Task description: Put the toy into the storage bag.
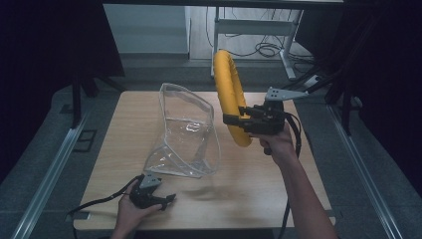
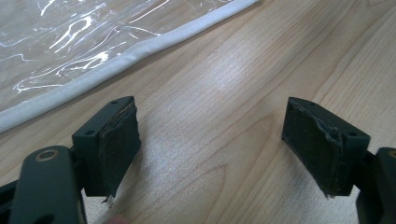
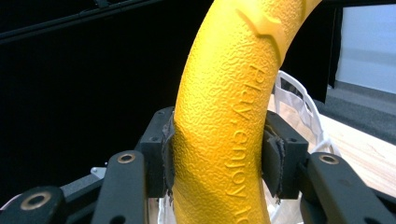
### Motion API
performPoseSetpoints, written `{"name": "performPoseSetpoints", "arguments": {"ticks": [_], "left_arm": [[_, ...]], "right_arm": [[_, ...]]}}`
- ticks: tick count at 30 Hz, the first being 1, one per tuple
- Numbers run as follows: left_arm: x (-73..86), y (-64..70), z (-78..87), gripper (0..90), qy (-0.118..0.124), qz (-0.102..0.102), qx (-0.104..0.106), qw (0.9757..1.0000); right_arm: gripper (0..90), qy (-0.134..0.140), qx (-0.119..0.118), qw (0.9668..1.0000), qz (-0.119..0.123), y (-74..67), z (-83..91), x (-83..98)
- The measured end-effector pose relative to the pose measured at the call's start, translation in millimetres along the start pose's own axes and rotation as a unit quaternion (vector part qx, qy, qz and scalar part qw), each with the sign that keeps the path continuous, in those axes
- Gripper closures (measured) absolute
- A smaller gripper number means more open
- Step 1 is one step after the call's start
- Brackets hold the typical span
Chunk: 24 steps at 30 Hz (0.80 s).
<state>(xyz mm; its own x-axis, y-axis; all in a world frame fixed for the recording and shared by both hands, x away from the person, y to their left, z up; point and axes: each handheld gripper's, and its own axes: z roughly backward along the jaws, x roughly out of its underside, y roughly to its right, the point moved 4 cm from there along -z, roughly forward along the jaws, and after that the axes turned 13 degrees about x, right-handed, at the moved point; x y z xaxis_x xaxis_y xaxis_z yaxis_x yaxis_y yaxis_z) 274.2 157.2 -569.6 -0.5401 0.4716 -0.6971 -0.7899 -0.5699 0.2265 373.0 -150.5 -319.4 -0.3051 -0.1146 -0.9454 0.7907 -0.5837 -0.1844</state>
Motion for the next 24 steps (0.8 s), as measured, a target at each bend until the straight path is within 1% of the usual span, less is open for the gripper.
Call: {"name": "performPoseSetpoints", "arguments": {"ticks": [6,7,10,24], "left_arm": [[0.1,0.0,-0.2,18.9,-0.001,0.001,0.001,1.0],[0.1,0.0,-0.2,18.9,-0.001,0.0,0.001,1.0],[0.1,0.3,-0.3,18.9,-0.001,0.002,0.001,1.0],[-0.3,0.4,1.3,18.9,0.001,0.001,0.001,1.0]], "right_arm": [[51.8,0.006,-0.004,1.0,0.003,-5.5,0.1,-5.3],[51.8,0.006,-0.005,0.9999,0.008,-8.9,-0.1,-6.6],[51.7,0.007,-0.007,0.9999,0.012,-12.9,-0.4,-8.1],[51.7,0.027,-0.02,0.9992,0.022,-28.4,2.2,-18.3]]}}
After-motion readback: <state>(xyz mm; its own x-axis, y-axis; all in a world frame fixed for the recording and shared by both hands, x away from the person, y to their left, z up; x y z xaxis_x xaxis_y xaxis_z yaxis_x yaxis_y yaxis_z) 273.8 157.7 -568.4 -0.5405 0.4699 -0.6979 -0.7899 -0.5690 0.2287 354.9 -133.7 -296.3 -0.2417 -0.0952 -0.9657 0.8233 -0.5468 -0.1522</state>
